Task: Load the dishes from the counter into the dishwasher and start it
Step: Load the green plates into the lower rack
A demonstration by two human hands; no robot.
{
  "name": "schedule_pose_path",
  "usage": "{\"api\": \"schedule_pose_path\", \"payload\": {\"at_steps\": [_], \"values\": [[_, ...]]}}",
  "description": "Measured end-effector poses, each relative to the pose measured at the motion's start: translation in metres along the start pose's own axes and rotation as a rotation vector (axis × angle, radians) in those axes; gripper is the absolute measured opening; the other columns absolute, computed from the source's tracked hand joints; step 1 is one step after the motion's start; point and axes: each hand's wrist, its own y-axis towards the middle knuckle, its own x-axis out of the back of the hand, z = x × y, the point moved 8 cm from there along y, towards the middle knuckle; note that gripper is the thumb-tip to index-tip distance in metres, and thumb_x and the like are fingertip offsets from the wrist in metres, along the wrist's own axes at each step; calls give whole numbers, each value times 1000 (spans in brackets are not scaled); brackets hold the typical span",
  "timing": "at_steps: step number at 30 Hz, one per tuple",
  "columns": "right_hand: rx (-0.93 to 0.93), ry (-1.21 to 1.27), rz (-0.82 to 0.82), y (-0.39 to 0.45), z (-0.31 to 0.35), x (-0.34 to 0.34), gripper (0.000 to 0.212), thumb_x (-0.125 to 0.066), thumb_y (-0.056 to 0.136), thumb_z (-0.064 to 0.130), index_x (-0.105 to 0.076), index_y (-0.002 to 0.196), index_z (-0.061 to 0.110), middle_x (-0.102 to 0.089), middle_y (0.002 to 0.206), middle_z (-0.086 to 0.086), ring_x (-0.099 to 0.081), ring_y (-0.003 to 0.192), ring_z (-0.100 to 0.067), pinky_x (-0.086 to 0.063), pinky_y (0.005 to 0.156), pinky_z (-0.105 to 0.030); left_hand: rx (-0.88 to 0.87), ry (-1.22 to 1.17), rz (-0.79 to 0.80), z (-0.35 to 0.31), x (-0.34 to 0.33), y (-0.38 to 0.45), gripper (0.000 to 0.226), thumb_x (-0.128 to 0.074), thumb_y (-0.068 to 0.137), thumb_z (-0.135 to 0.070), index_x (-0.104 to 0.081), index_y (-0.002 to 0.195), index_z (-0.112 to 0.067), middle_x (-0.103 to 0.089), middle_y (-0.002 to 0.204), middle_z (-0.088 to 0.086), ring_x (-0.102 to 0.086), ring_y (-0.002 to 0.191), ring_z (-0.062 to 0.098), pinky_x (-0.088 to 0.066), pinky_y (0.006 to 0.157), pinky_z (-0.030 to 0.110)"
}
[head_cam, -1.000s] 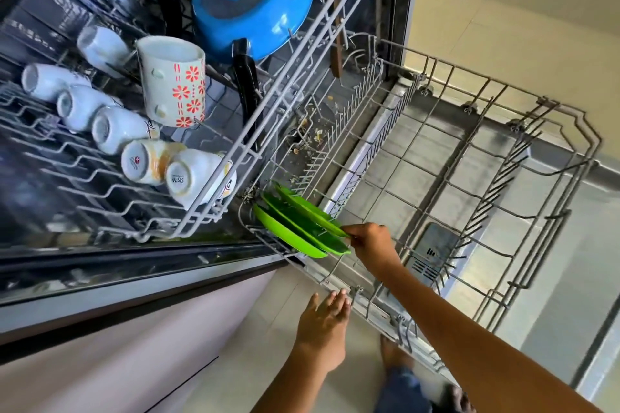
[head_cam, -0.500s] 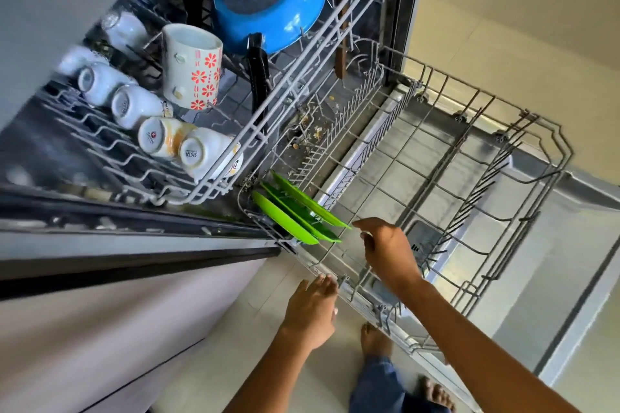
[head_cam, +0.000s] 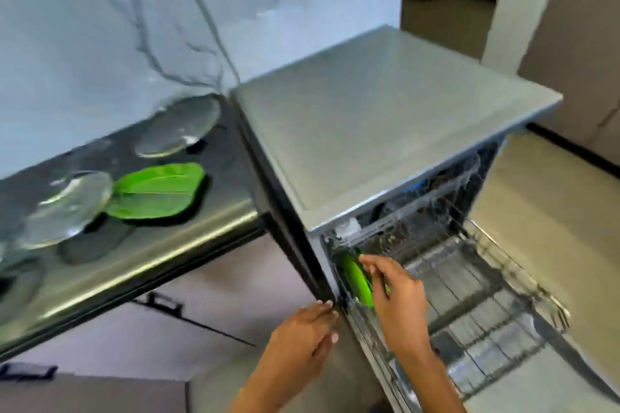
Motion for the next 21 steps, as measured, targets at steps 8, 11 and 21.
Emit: {"api": "schedule_pose_path", "payload": {"at_steps": [8,11,21], "values": [[204,130,92,1,142,-18,28,-62,83,-4,-72,98,17,-68,83,11,-49,59,12,-40,60,-8,231,-64,-292,43,94,-100,44,-37,100,-41,-46,140,-23,-28,151,-13,-19,142,4,-4,112,15],[187,177,144,17,161,-39,29,-62,85,0,-71,98,24,-71,90,12,-62,71,1,-52,68,-26,301,-60,-402,77,134,-86,49,-38,93,-42,-61,127,-14,-52,138,-2,-45,130,13,-23,108,20],[250,92,194,74,189,-95,28,-64,84,-2,-72,99,21,-69,87,13,-61,77,1,-47,65,-12,426,157,-418,237,235,9,16,-70,76,-9,-71,91,-4,-70,89,14,-65,79,36,-51,65,38]]}}
